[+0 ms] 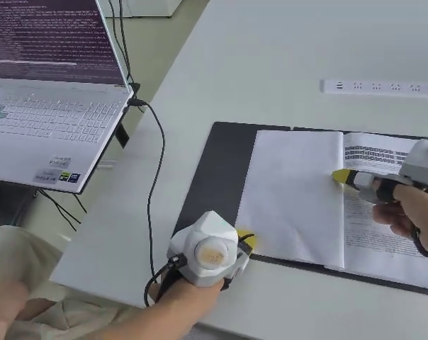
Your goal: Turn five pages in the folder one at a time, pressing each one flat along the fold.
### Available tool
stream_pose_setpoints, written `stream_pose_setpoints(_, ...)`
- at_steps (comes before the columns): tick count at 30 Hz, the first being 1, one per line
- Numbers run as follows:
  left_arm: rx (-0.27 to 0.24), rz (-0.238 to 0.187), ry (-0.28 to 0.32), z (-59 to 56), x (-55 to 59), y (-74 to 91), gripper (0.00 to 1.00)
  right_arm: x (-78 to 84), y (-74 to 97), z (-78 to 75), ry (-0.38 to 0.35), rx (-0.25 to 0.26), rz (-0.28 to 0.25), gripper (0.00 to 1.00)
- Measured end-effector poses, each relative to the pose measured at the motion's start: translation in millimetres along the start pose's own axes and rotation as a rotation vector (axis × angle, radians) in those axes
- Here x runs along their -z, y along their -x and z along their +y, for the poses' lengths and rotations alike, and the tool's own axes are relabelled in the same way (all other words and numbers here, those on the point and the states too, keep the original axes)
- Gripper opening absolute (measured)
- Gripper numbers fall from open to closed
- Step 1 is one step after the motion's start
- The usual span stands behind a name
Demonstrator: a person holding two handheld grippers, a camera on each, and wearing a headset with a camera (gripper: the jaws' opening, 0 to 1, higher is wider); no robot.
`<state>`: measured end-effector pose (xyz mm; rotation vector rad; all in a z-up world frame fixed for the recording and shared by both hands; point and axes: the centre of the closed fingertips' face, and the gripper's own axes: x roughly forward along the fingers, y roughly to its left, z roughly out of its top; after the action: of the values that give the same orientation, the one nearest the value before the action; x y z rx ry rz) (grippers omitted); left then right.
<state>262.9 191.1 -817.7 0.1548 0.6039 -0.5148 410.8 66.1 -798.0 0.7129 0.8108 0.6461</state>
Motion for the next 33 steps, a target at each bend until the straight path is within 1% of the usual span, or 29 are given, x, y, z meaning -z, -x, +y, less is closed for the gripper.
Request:
stream_pose_setpoints(1, 0.000, -0.002, 0.001, 0.1, -0.1, 0.1, 0.00, -2.5, -2.0, -2.8, 0.020, 0.003, 0.002, 0.00)
stream_pose_setpoints(2, -0.001, -0.003, 0.003, 0.2, 0.1, -0.1, 0.00, -5.8, -3.6, -3.1, 0.025, 0.005, -0.009, 0.00)
stream_pose_setpoints(5, 0.000, -0.003, 0.001, 0.1, -0.3, 0.4, 0.00, -17.0, -11.1, -7.8, -0.019, 0.004, -0.046, 0.00)
stream_pose_setpoints(7, 0.000, -0.002, -0.003, 0.0, -0.4, 0.4, 0.00, -21.0, -15.1, -9.8, -0.023, 0.004, -0.052, 0.00)
stream_pose_setpoints(13, -0.010, -0.007, 0.006, 0.4, -0.2, -0.5, 0.00, -42.9, -27.6, -19.5, -0.042, 0.025, -0.118, 0.00)
stream_pose_setpoints(15, -0.012, -0.006, 0.004, 0.5, 0.0, -1.0, 0.00, -50.1, -32.6, -23.1, -0.071, 0.034, -0.130, 0.00)
stream_pose_setpoints(19, -0.006, -0.005, 0.001, 0.7, 0.1, -1.8, 0.00, -63.1, -43.7, -26.4, -0.054, 0.063, -0.133, 0.00)
stream_pose_setpoints(22, -0.004, -0.006, 0.002, 0.6, 0.3, -2.0, 0.00, -73.2, -47.6, -29.9, -0.054, 0.091, -0.162, 0.00)
stream_pose_setpoints(25, -0.007, -0.009, 0.005, 0.4, 0.3, -1.8, 0.00, -80.4, -50.5, -34.1, -0.084, 0.105, -0.195, 0.00)
stream_pose_setpoints(27, -0.008, -0.010, 0.007, 0.4, 0.4, -1.8, 0.00, -85.5, -52.3, -36.4, -0.134, 0.098, -0.220, 0.00)
stream_pose_setpoints(28, -0.008, -0.010, 0.005, 0.3, 0.6, -1.9, 0.00, -87.0, -52.8, -37.6, -0.156, 0.097, -0.228, 0.00)
stream_pose_setpoints(30, -0.008, -0.008, 0.003, 0.2, 1.0, -2.2, 0.00, -89.6, -53.4, -40.3, -0.176, 0.095, -0.236, 0.00)
stream_pose_setpoints(31, -0.007, -0.008, 0.003, 0.2, 1.1, -2.3, 0.00, -90.1, -53.7, -40.9, -0.196, 0.094, -0.241, 0.00)
stream_pose_setpoints(32, -0.007, -0.009, 0.003, 0.1, 1.2, -2.3, 0.00, -90.3, -53.2, -41.7, -0.237, 0.092, -0.246, 0.00)
stream_pose_setpoints(33, -0.007, -0.009, 0.001, 0.1, 1.3, -2.4, 0.00, -90.3, -52.5, -41.7, -0.253, 0.089, -0.250, 0.00)
